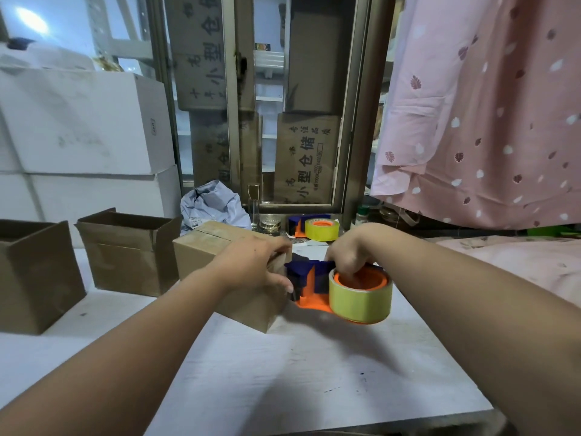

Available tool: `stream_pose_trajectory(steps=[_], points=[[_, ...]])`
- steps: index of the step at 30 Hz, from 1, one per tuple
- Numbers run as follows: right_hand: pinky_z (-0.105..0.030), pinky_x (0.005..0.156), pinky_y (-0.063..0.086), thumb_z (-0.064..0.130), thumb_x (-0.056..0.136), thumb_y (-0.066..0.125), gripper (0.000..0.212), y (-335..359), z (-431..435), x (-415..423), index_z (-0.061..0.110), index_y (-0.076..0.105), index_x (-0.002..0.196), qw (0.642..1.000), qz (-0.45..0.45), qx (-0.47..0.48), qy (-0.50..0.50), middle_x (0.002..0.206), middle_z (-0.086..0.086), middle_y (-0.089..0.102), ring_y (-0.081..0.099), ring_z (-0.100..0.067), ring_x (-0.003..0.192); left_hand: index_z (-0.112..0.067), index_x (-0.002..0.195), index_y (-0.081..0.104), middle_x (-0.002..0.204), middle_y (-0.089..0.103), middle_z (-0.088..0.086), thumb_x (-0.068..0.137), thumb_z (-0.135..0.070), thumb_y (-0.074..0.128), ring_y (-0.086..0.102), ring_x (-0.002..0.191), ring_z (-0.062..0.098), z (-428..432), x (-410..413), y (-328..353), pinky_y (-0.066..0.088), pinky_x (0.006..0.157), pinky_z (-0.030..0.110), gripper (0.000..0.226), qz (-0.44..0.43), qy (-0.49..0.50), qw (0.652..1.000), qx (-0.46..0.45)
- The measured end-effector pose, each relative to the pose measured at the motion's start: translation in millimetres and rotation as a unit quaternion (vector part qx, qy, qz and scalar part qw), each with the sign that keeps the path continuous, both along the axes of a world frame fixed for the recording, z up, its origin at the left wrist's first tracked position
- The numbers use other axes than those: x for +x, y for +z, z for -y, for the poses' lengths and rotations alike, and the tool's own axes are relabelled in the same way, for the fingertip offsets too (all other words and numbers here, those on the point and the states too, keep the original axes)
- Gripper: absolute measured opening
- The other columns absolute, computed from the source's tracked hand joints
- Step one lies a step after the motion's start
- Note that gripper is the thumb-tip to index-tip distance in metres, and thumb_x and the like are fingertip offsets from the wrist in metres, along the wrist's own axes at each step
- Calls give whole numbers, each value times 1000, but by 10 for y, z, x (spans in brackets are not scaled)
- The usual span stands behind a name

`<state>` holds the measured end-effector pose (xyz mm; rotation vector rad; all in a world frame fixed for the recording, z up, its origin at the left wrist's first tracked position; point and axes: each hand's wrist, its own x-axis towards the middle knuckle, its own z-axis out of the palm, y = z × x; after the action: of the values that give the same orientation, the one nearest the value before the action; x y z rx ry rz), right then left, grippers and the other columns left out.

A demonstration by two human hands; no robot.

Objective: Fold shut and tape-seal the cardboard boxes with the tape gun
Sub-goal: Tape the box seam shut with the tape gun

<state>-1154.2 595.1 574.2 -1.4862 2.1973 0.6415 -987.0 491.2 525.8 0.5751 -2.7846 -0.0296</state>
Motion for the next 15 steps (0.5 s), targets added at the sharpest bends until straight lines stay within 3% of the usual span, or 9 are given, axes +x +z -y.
stream_pose_trajectory(steps=[4, 8, 12, 15], points=[[-49, 100, 45, -5, 86, 57, 52, -50, -46, -67, 11, 49, 134, 994, 90, 26, -63, 131, -15, 54, 55, -37, 117, -31, 129, 52, 122, 59, -11, 64, -66, 71, 54, 110, 14, 3, 13, 68, 43, 83, 25, 76, 19, -13, 999, 25], [-51, 100, 44, -7, 84, 57, 53, -86, -44, -122, 9, 49, 134, 986, 133, 40, -92, 131, -18, 55, 55, -39, 117, -34, 113, 63, 90, 57, -14, 66, -61, 73, 50, 85, 10, -23, -35, 210, 36, 65, 24, 55, 79, -2, 997, 22], [-51, 102, 43, -7, 85, 56, 49, -98, -45, -182, 9, 50, 131, 977, 176, 32, -116, 129, -18, 56, 55, -39, 117, -32, 94, 72, 77, 57, -20, 67, -54, 77, 51, 76, 3, -9, -94, 306, 36, 61, 22, 36, 101, -2, 992, 74], [-47, 102, 43, -6, 90, 49, 39, -169, -93, -250, 6, 52, 127, 957, 247, 23, -148, 117, -17, 60, 59, -35, 106, -28, 84, 73, 79, 62, -18, 67, -53, 77, 53, 77, 3, 4, -120, 316, 38, 60, 20, 30, 99, 0, 990, 101]])
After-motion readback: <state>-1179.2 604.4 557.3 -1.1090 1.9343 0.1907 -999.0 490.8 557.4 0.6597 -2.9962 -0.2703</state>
